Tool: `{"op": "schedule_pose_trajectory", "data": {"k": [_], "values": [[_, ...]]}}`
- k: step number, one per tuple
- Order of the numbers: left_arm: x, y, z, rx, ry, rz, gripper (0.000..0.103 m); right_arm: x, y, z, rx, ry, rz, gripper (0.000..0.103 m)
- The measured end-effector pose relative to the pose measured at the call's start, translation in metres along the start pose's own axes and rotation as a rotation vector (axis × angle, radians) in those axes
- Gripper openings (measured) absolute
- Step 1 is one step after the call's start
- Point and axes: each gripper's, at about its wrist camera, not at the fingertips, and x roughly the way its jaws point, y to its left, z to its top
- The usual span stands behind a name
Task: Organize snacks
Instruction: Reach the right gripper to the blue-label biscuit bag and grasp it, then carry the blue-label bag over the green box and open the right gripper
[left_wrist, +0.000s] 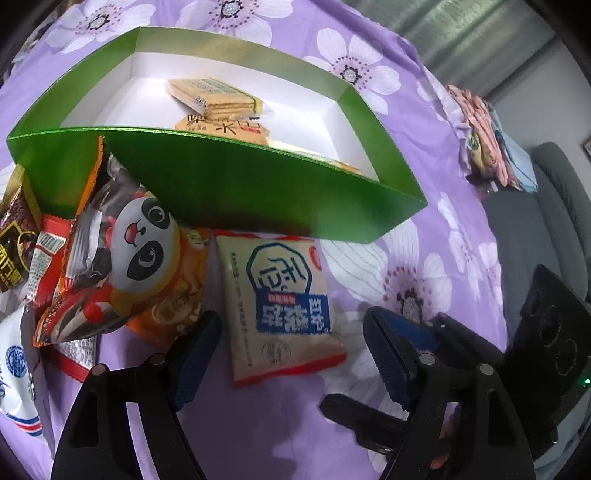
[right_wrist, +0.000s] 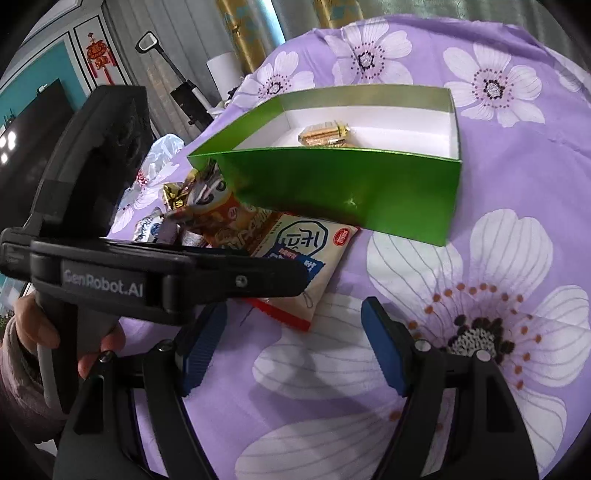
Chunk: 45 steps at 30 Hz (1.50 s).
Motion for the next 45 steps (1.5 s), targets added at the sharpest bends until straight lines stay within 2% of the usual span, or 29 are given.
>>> {"op": "schedule_pose_trajectory", "data": {"k": [6,9,11,14,16,20,25,33,45], "values": [[-0.002,0.009,0.0,-0.031,-0.008,-0.025,0.077,0.013,-0.003,0.006,0.015,0.022,0.039,0.076],[-0.001,0.007,0.0,-0.014,-0.015,0.003,0.067,0.017,-0.003,0.009,0.02,0.029,0.045,0.075],[0.001,0.009,0.0,-0.017,-0.018,0.012,0.052,0.02,-0.004,0.011,0.026,0.035,0.047,0.072],[0.002,0.013,0.001,-0.031,-0.018,0.007,0.044,0.023,-0.005,0.011,0.027,0.042,0.046,0.062],[0.002,0.015,0.0,-0.036,-0.021,0.004,0.043,0.024,-0.004,0.011,0.021,0.046,0.039,0.052],[0.0,0.016,0.0,-0.043,-0.03,0.003,0.04,0.021,-0.002,0.01,0.014,0.039,0.015,0.045],[-0.005,0.016,-0.003,-0.047,-0.046,0.007,0.038,0.014,-0.001,0.005,0.016,0.015,0.006,0.029],[-0.014,-0.005,-0.008,0.03,-0.08,0.017,0.037,-0.001,0.002,-0.001,0.038,-0.03,-0.025,0.029],[-0.04,-0.02,-0.011,0.082,-0.156,-0.026,0.037,-0.028,0.021,0.006,0.003,-0.076,-0.09,0.029]]}}
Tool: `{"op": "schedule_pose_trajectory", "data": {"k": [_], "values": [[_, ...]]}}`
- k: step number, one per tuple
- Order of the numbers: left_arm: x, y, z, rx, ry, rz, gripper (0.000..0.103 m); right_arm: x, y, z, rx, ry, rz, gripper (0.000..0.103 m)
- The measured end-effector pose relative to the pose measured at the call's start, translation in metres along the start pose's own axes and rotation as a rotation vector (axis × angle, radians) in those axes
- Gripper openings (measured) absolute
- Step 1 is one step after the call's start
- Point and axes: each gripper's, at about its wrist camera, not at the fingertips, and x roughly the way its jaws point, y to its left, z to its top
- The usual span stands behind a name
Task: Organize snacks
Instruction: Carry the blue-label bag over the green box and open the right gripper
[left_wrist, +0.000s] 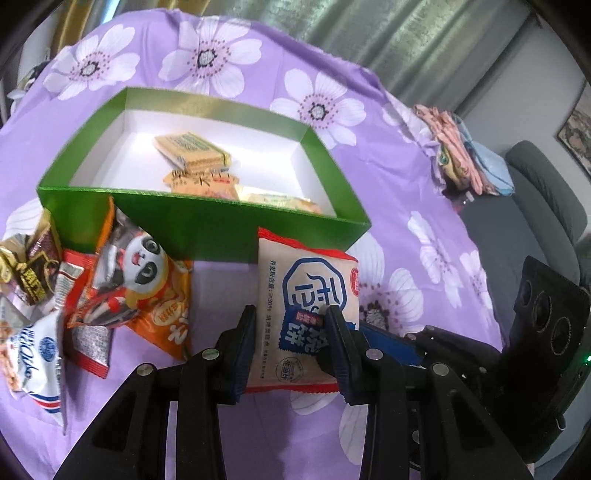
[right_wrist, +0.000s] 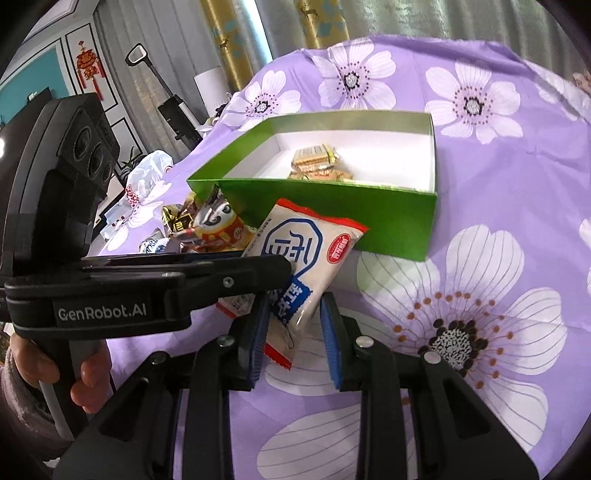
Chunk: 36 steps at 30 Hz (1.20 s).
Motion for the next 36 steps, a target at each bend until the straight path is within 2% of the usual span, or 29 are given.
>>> {"op": "schedule_pose_trajectory", "data": {"k": [15,30,36], "values": [[-0.04,0.002,0.024,-0.008,-0.129,-0.016,0.037,-0.02,0.022,0.037,-0.084,-0.083,-0.004,0.029],[-0.043,0.01,0.075,0.002,-0.207,0.006,0.037,-0.006,0.016,0.09,-0.131,-0.143,0.013,0.029],[-0.034,0.019,0.092,-0.014,-0.213,0.015,0.037,0.008,0.011,0.108,-0.153,-0.142,0.017,0.029]]}}
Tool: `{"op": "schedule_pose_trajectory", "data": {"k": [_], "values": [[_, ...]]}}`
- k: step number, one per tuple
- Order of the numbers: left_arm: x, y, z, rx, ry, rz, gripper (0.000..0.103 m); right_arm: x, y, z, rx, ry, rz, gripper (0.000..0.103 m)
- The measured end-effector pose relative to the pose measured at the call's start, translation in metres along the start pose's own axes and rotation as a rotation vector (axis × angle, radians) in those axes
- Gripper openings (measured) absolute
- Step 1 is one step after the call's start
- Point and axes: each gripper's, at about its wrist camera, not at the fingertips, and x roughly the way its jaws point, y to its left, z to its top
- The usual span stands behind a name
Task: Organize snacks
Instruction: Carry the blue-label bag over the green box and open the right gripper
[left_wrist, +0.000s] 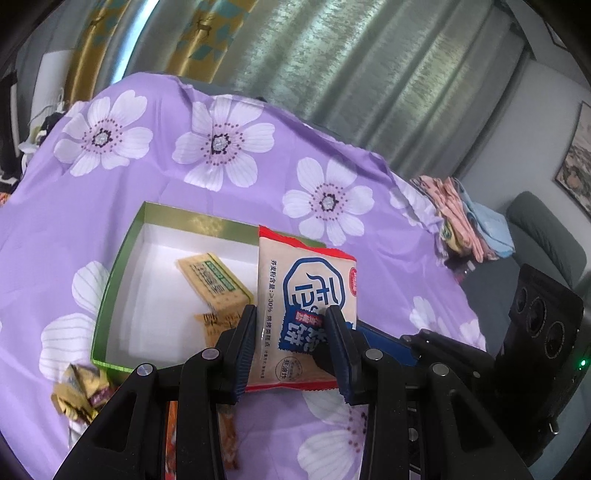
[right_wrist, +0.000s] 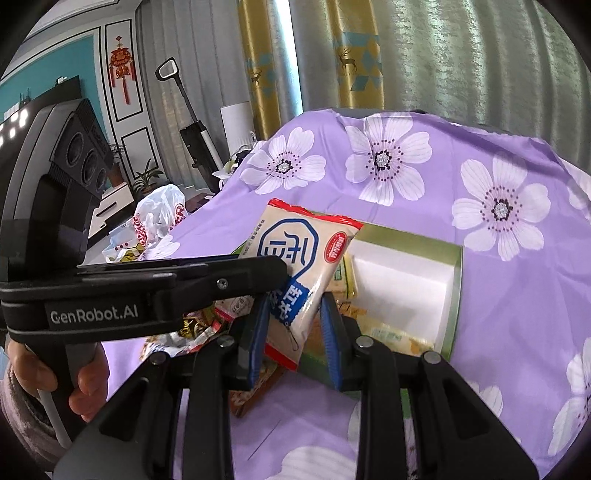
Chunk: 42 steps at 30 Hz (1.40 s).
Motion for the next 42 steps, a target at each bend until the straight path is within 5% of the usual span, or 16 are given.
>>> {"op": "schedule_pose_trajectory", "data": {"k": [33,38,42], "values": [[0.05,0.04,0.006,-0.103,0.082,0.109,0.038,0.065,-0.018,0.005,-0.016,0.123,-0.021,0.037],[0.037,0.039,0.008,-0.094,0.041,0.151,0.074,0.056,-0.017,0.007,-0.027,0.114,-0.089,0.054],[0.025,0.032,0.01,-0.051,0.014,0.179,0.078,0.038,-0.01,0.008,-0.058,0.079,-0.18,0.074]]}}
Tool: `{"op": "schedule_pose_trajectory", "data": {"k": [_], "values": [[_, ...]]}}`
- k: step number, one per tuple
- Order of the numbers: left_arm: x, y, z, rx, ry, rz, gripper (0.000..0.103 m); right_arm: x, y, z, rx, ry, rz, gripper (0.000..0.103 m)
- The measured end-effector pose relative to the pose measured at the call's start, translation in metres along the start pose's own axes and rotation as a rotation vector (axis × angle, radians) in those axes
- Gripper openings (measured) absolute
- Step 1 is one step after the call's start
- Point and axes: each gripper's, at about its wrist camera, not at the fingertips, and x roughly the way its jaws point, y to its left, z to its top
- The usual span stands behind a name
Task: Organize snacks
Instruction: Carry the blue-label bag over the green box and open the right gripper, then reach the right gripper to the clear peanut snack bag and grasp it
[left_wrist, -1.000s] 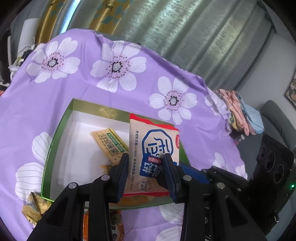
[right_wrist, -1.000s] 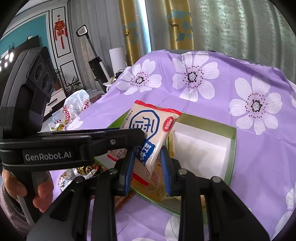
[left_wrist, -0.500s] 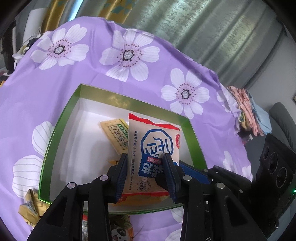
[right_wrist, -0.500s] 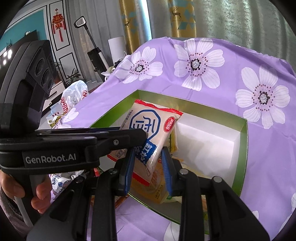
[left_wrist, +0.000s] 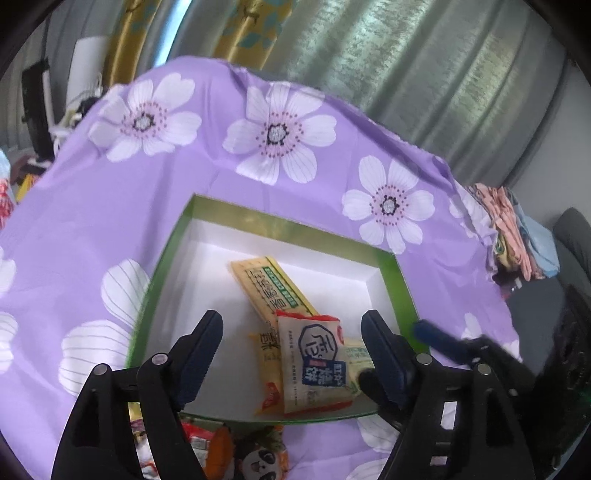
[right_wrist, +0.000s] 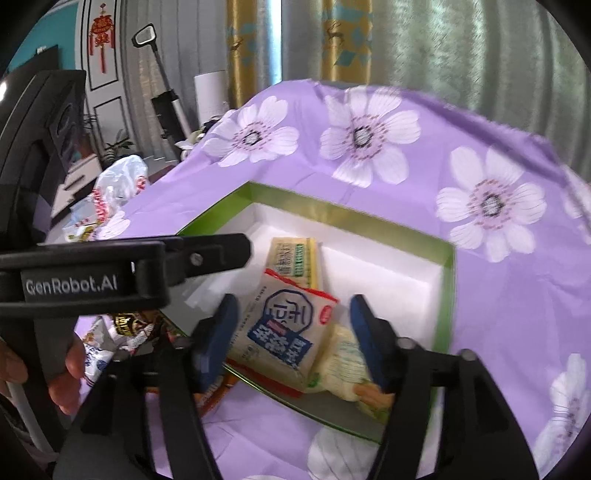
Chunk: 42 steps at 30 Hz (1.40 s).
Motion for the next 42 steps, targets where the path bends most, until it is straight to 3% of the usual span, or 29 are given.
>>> {"op": "schedule_pose_trajectory", "data": {"k": [3,5,9,18,27,31,42], "values": [[-0.01,-0.005,-0.001,0.037,-0.016,0.005,0.084,-0.016,0.004,-0.001,-0.017,-0.029,-0.054,0.088],[-0.016,-0.007,-0.003,0.057,-0.021,-0.002,0.094,-0.026,0.008,0.0,-0.032,-0.04,-0.09,0.088],[-0.036,-0.006,-0.012,0.081,-0.051,-0.013,0.098,-0.045,0.014,-0.001,-0.038,-0.067,-0.151,0.102],[-0.079,0.003,-0.018,0.076,-0.13,-0.04,0.1,-0.078,0.032,-0.006,-0.07,-0.108,-0.197,0.103],[-0.095,0.016,-0.036,0.038,-0.126,-0.05,0.101,-0.102,0.049,-0.007,-0.089,-0.132,-0.21,0.103],[-0.102,0.025,-0.049,0.009,-0.117,-0.044,0.101,-0.107,0.051,-0.012,-0.077,-0.129,-0.189,0.103],[-0.114,0.064,-0.083,-0.063,-0.054,0.024,0.101,-0.091,0.045,-0.066,0.075,-0.008,0.037,0.103]]}}
